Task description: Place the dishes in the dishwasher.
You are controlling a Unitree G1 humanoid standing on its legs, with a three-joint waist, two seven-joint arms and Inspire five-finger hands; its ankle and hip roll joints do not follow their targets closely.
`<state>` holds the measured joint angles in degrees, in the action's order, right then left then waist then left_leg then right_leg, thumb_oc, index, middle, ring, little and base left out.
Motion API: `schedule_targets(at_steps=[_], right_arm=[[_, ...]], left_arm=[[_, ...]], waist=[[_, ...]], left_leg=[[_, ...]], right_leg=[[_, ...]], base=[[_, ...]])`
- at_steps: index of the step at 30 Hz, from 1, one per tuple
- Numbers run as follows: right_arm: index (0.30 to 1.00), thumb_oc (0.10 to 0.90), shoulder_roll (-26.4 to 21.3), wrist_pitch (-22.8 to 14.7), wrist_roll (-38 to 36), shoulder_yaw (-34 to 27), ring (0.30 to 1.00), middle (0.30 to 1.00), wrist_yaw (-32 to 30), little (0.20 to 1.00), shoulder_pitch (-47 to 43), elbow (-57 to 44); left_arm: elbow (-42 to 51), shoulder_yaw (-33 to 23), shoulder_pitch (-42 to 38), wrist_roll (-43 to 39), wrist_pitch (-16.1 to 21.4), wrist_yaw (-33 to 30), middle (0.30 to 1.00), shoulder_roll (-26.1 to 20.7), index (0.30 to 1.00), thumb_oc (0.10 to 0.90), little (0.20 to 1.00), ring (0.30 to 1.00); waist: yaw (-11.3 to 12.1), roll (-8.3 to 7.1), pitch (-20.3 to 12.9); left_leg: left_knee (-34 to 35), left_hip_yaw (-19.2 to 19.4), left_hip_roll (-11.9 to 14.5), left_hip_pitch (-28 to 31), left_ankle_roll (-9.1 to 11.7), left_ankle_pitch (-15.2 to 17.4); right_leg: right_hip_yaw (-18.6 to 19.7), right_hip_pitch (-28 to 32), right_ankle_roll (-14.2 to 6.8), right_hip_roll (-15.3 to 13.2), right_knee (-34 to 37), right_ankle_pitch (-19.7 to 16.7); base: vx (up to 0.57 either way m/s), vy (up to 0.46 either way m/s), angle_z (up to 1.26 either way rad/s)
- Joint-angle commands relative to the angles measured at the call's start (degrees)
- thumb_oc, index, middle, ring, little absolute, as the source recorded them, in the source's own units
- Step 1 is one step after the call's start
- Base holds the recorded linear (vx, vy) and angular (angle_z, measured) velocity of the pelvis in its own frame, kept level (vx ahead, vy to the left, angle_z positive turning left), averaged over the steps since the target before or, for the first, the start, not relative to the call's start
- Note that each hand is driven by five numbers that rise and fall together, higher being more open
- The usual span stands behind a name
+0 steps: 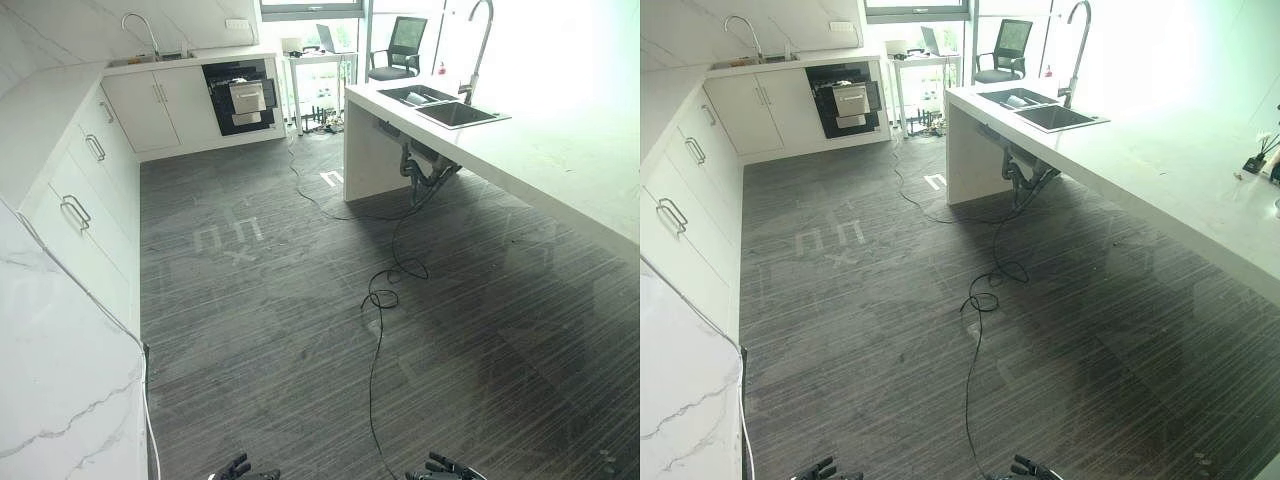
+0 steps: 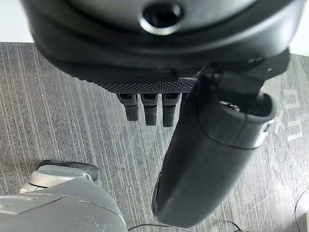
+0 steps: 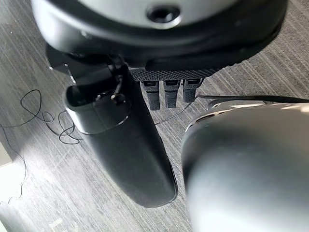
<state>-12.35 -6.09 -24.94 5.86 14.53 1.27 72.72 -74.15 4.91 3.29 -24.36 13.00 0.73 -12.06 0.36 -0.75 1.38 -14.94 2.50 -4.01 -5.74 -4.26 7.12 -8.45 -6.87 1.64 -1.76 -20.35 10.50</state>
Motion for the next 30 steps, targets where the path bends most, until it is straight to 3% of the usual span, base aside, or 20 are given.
schedule_targets(at_steps=[1,9,11,12,25,28,29,30], right_arm=[[0.900,0.800,-2.80,-3.47,-2.65,-1.46,0.900,0.900,1.33,0.900,-2.77,-1.01],[0.900,0.800,-2.99,-7.68,-1.70,-0.87,0.900,0.900,1.80,0.900,-3.08,-3.78],[0.900,0.800,-2.96,-7.58,-2.51,-0.37,0.900,0.900,0.70,0.900,-3.17,-6.13],[0.900,0.800,-3.03,-7.61,-2.69,-0.42,0.900,0.900,-0.36,0.900,-3.37,-8.11],[0.900,0.800,-3.15,-4.97,-0.89,2.62,0.900,0.900,-4.44,0.900,1.16,-36.54],[0.900,0.800,-3.77,-5.42,0.67,2.58,0.900,0.900,-4.46,0.900,1.66,-40.03],[0.900,0.800,-4.55,-5.57,0.98,2.81,0.900,0.900,-4.05,0.900,2.04,-43.27],[0.900,0.800,-4.81,-6.09,1.29,2.92,0.900,0.900,-3.78,0.900,2.14,-43.98]], left_arm=[[1.76,-1.40,-2.48,-0.14,2.98,1.18,0.900,-0.63,0.900,0.800,0.900,0.900],[2.73,-2.77,-1.66,-4.97,4.01,2.68,0.900,-0.30,0.900,0.800,0.900,0.900],[3.35,-3.26,-1.69,-7.41,3.59,2.96,0.900,-0.39,0.900,0.800,0.900,0.900],[4.79,-4.83,-1.88,-14.08,2.46,3.99,0.900,-0.21,0.900,0.800,0.900,0.900],[22.63,-7.58,1.10,-13.10,6.29,-0.44,0.900,-0.92,0.900,0.800,0.900,0.900],[24.64,-8.21,1.50,-14.92,6.85,0.25,0.900,-0.51,0.900,0.800,0.900,0.900],[26.01,-8.87,1.72,-15.74,7.35,1.17,0.900,-0.66,0.900,0.800,0.900,0.900],[26.44,-9.01,1.53,-15.69,7.73,1.22,0.900,-0.74,0.900,0.800,0.900,0.900]], waist=[[0.35,0.54,-0.62],[0.94,0.33,-0.46],[0.96,0.21,-0.41],[1.02,0.19,-0.36],[0.18,-0.15,1.45],[0.48,-1.18,2.75],[0.73,-2.83,4.11],[0.64,-3.40,4.65]], left_leg=[[-2.25,1.56,1.86,1.08,2.81,4.39],[-2.25,1.24,1.94,1.10,2.93,4.30],[-2.25,1.12,1.92,1.14,2.98,4.22],[-2.25,0.98,1.90,1.19,2.97,4.26],[-2.25,0.01,1.94,1.83,3.54,2.74],[-2.25,0.25,1.24,2.55,4.28,0.13],[-2.25,1.08,0.38,2.45,4.79,-4.99],[-5.15,1.66,0.56,1.04,5.00,-6.43]], right_leg=[[0.76,1.71,-4.71,-0.94,3.16,-2.59],[0.17,1.98,-4.51,-1.06,3.16,-2.33],[0.13,2.05,-4.43,-1.03,3.16,-2.28],[0.16,2.13,-4.35,-0.94,3.16,-2.22],[0.54,2.52,-2.98,-0.14,3.16,-1.92],[0.91,2.94,-2.31,-0.66,3.16,-2.13],[1.72,3.25,-1.62,-1.41,3.16,-2.02],[1.92,3.21,-1.18,-1.53,3.16,-2.01]], base=[[0.00,0.000,0.00],[0.00,-0.012,0.01],[0.02,-0.038,0.01],[0.03,-0.050,0.01],[0.02,-0.074,0.03],[0.06,-0.139,-0.01],[0.05,-0.183,-0.05],[0.03,-0.196,-0.14]])
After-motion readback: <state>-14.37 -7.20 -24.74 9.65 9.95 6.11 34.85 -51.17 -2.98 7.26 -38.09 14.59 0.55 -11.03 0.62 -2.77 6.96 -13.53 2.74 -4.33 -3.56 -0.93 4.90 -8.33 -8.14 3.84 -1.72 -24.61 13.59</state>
